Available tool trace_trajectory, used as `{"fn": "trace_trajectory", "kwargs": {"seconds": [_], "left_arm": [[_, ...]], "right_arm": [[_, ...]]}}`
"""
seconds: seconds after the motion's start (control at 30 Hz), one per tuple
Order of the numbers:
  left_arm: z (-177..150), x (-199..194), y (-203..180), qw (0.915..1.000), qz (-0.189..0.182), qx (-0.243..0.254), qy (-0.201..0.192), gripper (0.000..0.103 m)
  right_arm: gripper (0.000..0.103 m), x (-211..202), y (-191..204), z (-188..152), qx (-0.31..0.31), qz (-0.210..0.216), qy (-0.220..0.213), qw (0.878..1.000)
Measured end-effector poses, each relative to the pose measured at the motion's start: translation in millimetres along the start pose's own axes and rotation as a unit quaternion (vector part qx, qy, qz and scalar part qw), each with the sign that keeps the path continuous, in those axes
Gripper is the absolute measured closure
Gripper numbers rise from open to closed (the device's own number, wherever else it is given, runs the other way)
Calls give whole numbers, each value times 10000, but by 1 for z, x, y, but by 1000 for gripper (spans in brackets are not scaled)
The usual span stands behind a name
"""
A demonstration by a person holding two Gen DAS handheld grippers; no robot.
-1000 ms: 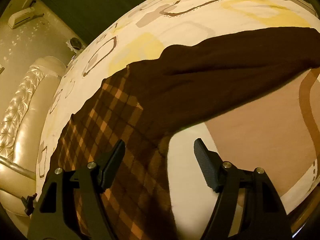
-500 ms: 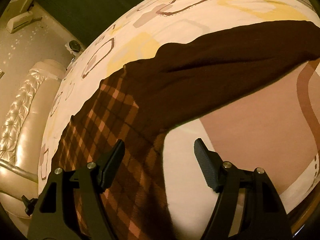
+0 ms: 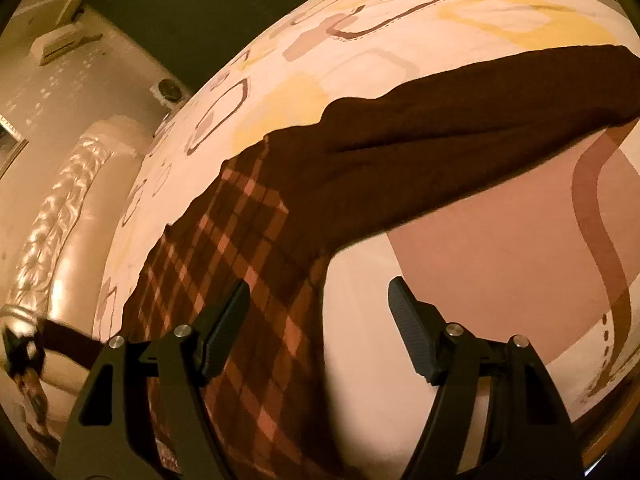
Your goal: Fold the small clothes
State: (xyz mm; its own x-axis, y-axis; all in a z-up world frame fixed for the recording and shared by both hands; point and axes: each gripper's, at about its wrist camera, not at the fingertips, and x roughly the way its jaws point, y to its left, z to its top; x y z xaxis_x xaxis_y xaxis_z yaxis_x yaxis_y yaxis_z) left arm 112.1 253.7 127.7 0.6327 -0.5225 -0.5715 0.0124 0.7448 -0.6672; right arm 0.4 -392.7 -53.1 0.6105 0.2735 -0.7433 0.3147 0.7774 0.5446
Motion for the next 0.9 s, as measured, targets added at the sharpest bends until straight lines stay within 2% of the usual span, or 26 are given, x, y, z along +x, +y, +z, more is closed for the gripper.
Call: {"fn": "trace_trajectory", "kwargs": {"seconds": [0.13,0.2,0.37,0.57,0.67,0.9], "left_arm": [[-13,42,-79,9987,-298,350,212,97],[-25,70,-119,9974,-288,568,333,97],[-62,146,-187,9926,-226,924,752,97],[-117,219,-235,9840,-205,1188,1312,97],[-152,255,-258,9763,-104,1475,1580,97],[-207,312,-282,9632,181,1863,1928,97]], "right_arm": [[32,-5,-1,-3,-122,88,91,9998],[32,-9,-2,-3,-135,158,108,9997],[31,-13,-6,-3,-34,331,81,9994],[32,-10,-10,-5,62,409,140,9990],[32,-7,-12,-6,91,416,179,9989],[31,-2,-22,-7,228,436,240,9985]]}}
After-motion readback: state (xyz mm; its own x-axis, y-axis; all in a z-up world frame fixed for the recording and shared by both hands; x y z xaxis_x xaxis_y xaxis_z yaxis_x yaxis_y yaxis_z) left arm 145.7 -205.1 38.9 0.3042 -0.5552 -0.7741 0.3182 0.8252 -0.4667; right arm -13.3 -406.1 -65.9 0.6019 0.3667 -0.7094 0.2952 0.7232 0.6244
